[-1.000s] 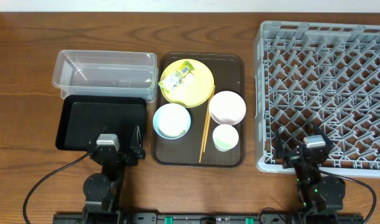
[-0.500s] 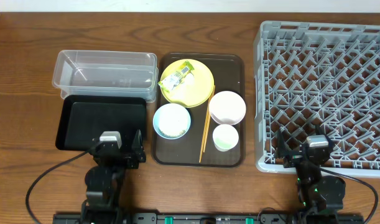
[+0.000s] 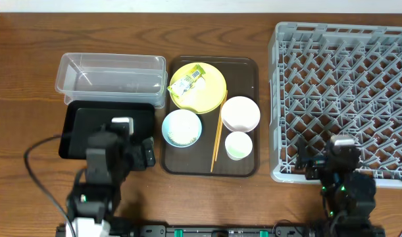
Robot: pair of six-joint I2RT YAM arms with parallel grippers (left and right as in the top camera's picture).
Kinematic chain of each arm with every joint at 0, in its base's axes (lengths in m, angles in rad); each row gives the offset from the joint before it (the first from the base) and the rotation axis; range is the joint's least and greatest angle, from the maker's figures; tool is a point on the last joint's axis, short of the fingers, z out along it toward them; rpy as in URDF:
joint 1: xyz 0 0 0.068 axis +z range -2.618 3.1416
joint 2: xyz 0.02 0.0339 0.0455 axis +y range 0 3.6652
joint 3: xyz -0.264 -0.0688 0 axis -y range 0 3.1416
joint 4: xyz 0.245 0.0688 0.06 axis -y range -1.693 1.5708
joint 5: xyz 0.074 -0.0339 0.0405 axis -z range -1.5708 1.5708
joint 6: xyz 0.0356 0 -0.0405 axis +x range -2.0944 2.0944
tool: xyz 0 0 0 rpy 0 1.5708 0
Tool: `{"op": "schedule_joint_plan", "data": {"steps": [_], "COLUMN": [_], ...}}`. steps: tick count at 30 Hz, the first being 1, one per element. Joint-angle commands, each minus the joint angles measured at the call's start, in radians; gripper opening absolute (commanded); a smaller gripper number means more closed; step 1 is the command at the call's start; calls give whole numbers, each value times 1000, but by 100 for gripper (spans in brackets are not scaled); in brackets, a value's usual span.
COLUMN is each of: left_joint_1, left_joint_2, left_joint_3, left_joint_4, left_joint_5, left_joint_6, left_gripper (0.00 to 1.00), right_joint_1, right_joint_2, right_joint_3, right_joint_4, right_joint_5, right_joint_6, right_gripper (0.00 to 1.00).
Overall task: Sort waste into correct bins and load items into the dishwasher rack
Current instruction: 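Reach the left gripper to the white tissue on the yellow plate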
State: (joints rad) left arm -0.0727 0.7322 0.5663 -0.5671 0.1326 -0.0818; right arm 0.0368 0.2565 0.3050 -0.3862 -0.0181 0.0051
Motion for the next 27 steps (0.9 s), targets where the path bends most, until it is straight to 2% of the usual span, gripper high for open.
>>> {"op": "schedule_joint_plan", "data": {"steps": [1,7,12,21,27], "left_joint_1": [5,5,5,-10,-77], "left_joint_2": [130,342,385,392,487], "left_joint_3": [129,343,392,392,434], "left_joint_4": [-97,-316,-340,-146,10], "left_joint_5": [40,39,67,147,146], "left_joint_6": [-8,3,-40,0,64], "left_gripper": [93,93,93,93,93], "right_joint_1": [10,10,10,10,10], "right_joint_2": [120,370,506,547,548], "right_joint_3": [114,326,420,428,428], "right_joint_4": [-47,-223,-293,-288,-269], "right_joint_5": [14,13,5,-21,-21], "right_joint_6": [35,35,35,36,36], "right_gripper": [99,99,99,99,99]}}
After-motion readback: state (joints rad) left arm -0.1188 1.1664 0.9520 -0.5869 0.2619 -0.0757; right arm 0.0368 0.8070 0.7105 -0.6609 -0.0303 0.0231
